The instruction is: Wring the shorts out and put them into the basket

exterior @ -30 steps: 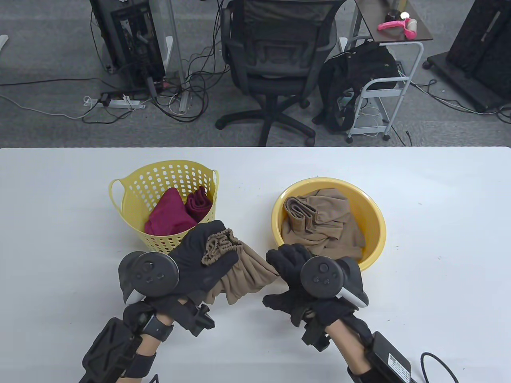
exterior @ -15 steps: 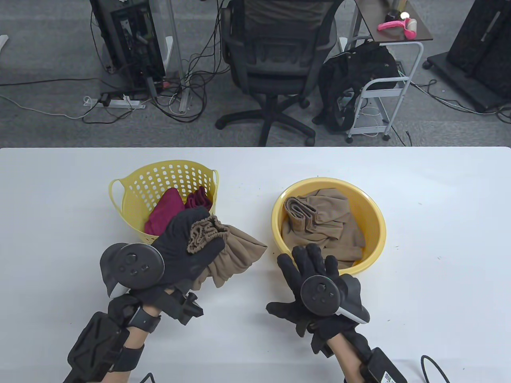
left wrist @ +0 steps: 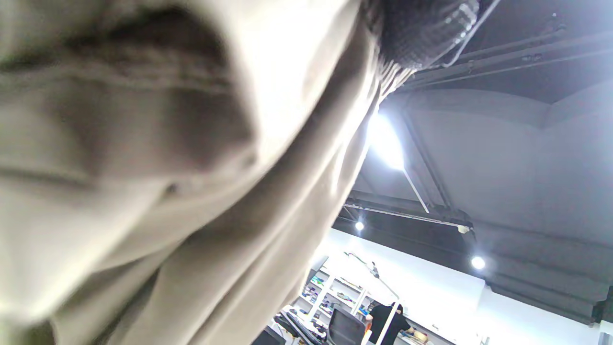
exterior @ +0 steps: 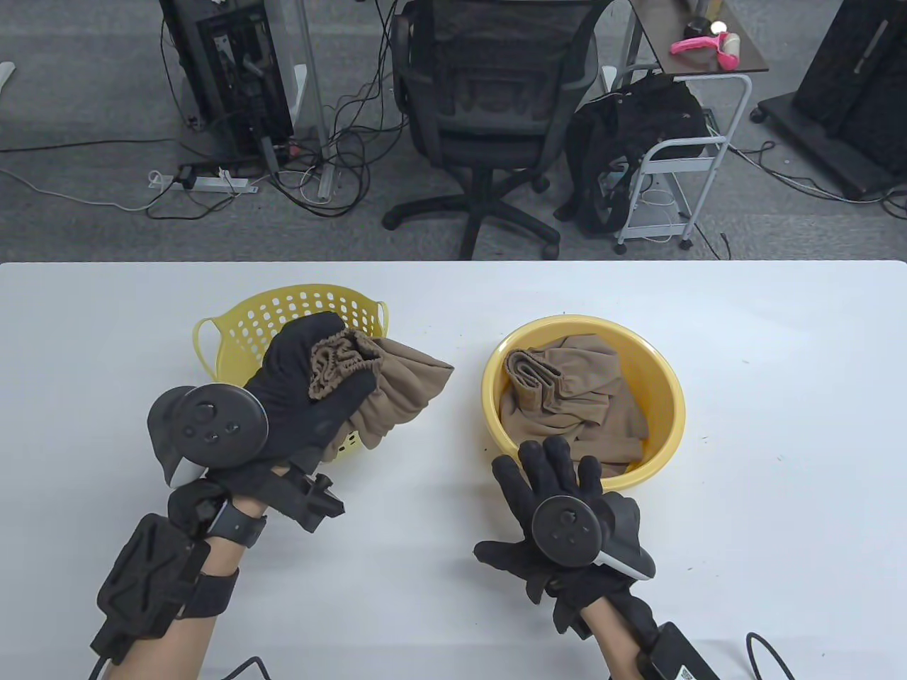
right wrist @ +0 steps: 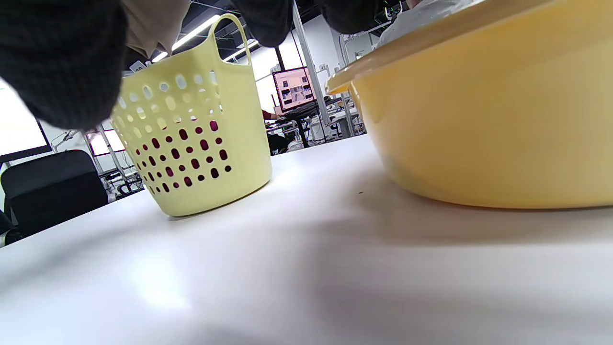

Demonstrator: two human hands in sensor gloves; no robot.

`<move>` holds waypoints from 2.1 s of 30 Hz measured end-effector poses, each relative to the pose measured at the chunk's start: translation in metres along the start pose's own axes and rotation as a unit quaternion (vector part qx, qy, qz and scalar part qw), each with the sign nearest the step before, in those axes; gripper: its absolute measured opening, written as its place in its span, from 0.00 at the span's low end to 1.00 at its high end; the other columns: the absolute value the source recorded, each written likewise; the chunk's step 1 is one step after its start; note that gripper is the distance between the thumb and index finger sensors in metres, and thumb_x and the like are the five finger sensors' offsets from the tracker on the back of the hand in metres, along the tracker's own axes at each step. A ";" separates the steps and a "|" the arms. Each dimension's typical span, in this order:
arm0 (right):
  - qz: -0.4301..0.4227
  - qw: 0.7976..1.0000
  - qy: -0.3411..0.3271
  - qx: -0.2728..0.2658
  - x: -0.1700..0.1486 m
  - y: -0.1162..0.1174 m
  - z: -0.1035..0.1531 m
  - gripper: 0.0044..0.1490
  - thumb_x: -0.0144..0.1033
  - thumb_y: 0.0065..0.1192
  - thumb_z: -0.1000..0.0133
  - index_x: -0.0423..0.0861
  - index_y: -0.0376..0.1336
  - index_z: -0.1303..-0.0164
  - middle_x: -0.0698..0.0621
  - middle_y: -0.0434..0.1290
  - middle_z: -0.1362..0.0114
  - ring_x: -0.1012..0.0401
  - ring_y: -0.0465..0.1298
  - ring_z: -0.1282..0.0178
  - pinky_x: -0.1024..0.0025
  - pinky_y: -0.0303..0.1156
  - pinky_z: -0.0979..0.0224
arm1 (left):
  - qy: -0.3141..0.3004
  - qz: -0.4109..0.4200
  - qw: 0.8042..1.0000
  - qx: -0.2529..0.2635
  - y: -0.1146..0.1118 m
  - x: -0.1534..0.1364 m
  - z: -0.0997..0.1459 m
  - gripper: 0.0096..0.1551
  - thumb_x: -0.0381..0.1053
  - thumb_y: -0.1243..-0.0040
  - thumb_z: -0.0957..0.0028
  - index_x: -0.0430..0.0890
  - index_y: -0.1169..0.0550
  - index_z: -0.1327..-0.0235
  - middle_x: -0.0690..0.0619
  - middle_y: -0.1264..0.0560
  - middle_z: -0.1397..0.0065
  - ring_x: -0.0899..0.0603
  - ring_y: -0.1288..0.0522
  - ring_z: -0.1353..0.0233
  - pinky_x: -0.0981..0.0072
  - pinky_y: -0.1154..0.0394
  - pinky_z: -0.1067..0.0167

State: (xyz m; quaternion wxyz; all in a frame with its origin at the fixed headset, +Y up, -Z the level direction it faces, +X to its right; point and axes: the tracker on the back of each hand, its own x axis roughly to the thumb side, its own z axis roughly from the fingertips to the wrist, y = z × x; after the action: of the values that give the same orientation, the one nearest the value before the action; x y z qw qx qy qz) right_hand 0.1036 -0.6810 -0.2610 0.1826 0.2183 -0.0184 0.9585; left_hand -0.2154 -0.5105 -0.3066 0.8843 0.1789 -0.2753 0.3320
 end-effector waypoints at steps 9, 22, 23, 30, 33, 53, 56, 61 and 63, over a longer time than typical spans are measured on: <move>-0.006 1.000 0.000 -0.001 -0.004 -0.002 0.002 0.68 0.74 0.68 0.52 0.43 0.46 0.15 0.30 0.44 0.16 0.30 0.40 0.18 0.20 0.37 0.29 | 0.041 -0.039 0.998 0.015 0.023 -0.021 -0.020 0.45 0.59 0.44 0.39 0.47 0.53 0.21 0.35 0.47 0.17 0.24 0.38 0.24 0.26 0.43 0.29; -0.010 1.000 -0.009 -0.010 -0.004 -0.006 0.007 0.67 0.74 0.68 0.52 0.43 0.46 0.15 0.30 0.44 0.16 0.30 0.40 0.18 0.20 0.37 0.29 | 0.111 -0.103 0.988 -0.032 0.001 -0.077 -0.020 0.47 0.57 0.42 0.42 0.52 0.57 0.23 0.43 0.53 0.13 0.28 0.47 0.16 0.29 0.53 0.26; -0.011 1.000 -0.010 -0.010 -0.004 -0.006 0.007 0.67 0.74 0.68 0.52 0.44 0.46 0.15 0.30 0.44 0.16 0.30 0.40 0.18 0.20 0.37 0.29 | 0.116 -0.107 0.987 -0.039 -0.002 -0.080 -0.019 0.47 0.57 0.43 0.42 0.52 0.57 0.23 0.43 0.54 0.13 0.28 0.47 0.16 0.28 0.54 0.26; -0.013 1.000 -0.014 -0.011 -0.004 -0.006 0.007 0.67 0.74 0.68 0.52 0.44 0.46 0.15 0.30 0.44 0.16 0.30 0.40 0.18 0.20 0.37 0.29 | 0.142 -0.126 0.977 -0.097 -0.018 -0.096 -0.013 0.47 0.56 0.45 0.38 0.51 0.62 0.25 0.42 0.60 0.13 0.26 0.52 0.16 0.28 0.57 0.27; -0.015 1.000 -0.015 -0.010 -0.005 -0.006 0.008 0.67 0.74 0.68 0.52 0.44 0.47 0.15 0.30 0.44 0.16 0.30 0.40 0.18 0.20 0.37 0.29 | 0.151 -0.134 0.972 -0.118 -0.023 -0.099 -0.011 0.47 0.55 0.46 0.37 0.50 0.63 0.25 0.41 0.61 0.13 0.25 0.53 0.16 0.27 0.58 0.27; -0.017 1.000 -0.020 -0.008 -0.005 -0.006 0.009 0.66 0.74 0.67 0.52 0.44 0.47 0.15 0.30 0.45 0.16 0.30 0.41 0.18 0.20 0.38 0.29 | 0.188 -0.216 0.940 -0.185 -0.044 -0.108 -0.008 0.45 0.57 0.41 0.38 0.48 0.54 0.22 0.39 0.52 0.12 0.23 0.49 0.16 0.24 0.55 0.30; -0.017 1.000 -0.020 -0.008 -0.005 -0.006 0.009 0.66 0.74 0.67 0.52 0.44 0.47 0.15 0.30 0.45 0.16 0.30 0.41 0.18 0.20 0.38 0.29 | 0.193 -0.219 0.936 -0.198 -0.047 -0.110 -0.008 0.45 0.57 0.41 0.38 0.47 0.53 0.21 0.38 0.51 0.12 0.22 0.49 0.17 0.24 0.55 0.30; -0.017 1.000 -0.021 -0.007 -0.005 -0.006 0.009 0.66 0.74 0.67 0.52 0.44 0.47 0.15 0.30 0.44 0.16 0.30 0.42 0.18 0.20 0.38 0.29 | 0.199 -0.229 0.928 -0.217 -0.051 -0.111 -0.009 0.44 0.58 0.40 0.39 0.46 0.49 0.21 0.35 0.50 0.13 0.21 0.47 0.18 0.23 0.54 0.31; -0.017 1.000 -0.021 -0.009 -0.005 -0.006 0.009 0.66 0.74 0.67 0.52 0.44 0.47 0.15 0.30 0.45 0.16 0.30 0.41 0.18 0.20 0.38 0.29 | 0.202 -0.221 0.926 -0.229 -0.054 -0.112 -0.008 0.44 0.58 0.40 0.39 0.45 0.48 0.21 0.33 0.51 0.13 0.20 0.47 0.18 0.23 0.53 0.32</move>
State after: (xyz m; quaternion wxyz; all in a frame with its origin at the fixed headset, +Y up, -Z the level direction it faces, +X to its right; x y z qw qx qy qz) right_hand 0.1140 -0.6779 -0.2552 0.2002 0.2371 -0.0270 0.9503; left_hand -0.2456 -0.5995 -0.3880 0.9890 -0.0429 -0.1131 0.0854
